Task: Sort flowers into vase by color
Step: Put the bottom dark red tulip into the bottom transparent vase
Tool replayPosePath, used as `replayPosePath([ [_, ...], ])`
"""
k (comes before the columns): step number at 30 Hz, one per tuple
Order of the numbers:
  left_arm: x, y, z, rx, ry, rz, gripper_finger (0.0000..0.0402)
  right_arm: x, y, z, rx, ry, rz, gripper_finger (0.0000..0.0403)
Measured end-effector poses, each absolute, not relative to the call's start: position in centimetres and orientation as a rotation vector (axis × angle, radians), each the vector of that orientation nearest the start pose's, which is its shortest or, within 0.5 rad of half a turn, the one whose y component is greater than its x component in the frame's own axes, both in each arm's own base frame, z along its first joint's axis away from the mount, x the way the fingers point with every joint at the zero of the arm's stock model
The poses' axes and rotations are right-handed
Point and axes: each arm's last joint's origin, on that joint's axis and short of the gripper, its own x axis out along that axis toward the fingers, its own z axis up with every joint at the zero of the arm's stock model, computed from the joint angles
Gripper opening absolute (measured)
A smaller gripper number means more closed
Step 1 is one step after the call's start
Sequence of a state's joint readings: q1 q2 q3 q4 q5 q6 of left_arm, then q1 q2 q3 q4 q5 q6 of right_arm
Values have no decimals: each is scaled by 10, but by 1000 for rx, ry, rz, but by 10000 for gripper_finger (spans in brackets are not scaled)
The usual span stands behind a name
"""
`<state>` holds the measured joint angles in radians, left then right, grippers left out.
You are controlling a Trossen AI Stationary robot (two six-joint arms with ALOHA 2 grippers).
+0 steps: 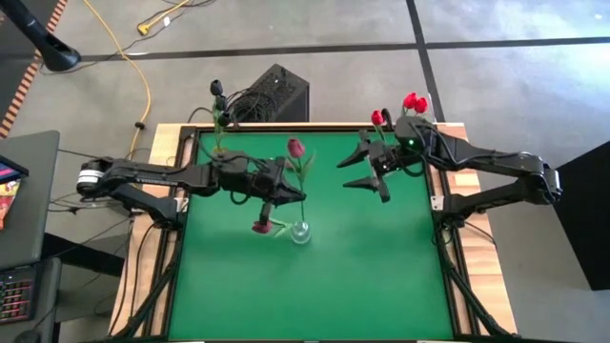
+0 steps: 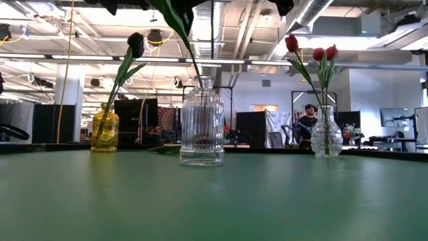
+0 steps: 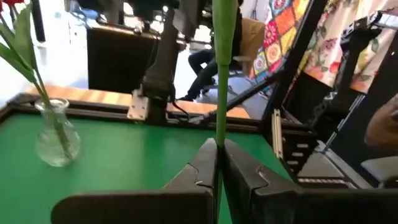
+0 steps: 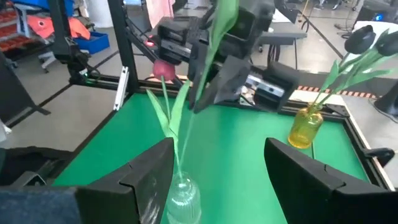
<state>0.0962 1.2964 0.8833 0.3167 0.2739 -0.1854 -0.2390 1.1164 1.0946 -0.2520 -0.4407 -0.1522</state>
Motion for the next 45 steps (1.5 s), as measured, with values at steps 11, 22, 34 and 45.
replayPosePath([
  [11, 290, 15, 298, -172, 191, -138, 0, 236, -48, 369, -70, 251, 209, 276],
  [22, 290, 14, 299, -140, 171, -141, 0, 236, -48, 369, -71, 251, 209, 276],
  [34, 266, 26, 324, -38, 90, -73, 0, 236, -48, 368, -65, 260, 210, 276],
  [45, 252, 39, 319, 70, 210, -76, 0, 236, -48, 367, -60, 272, 212, 276],
])
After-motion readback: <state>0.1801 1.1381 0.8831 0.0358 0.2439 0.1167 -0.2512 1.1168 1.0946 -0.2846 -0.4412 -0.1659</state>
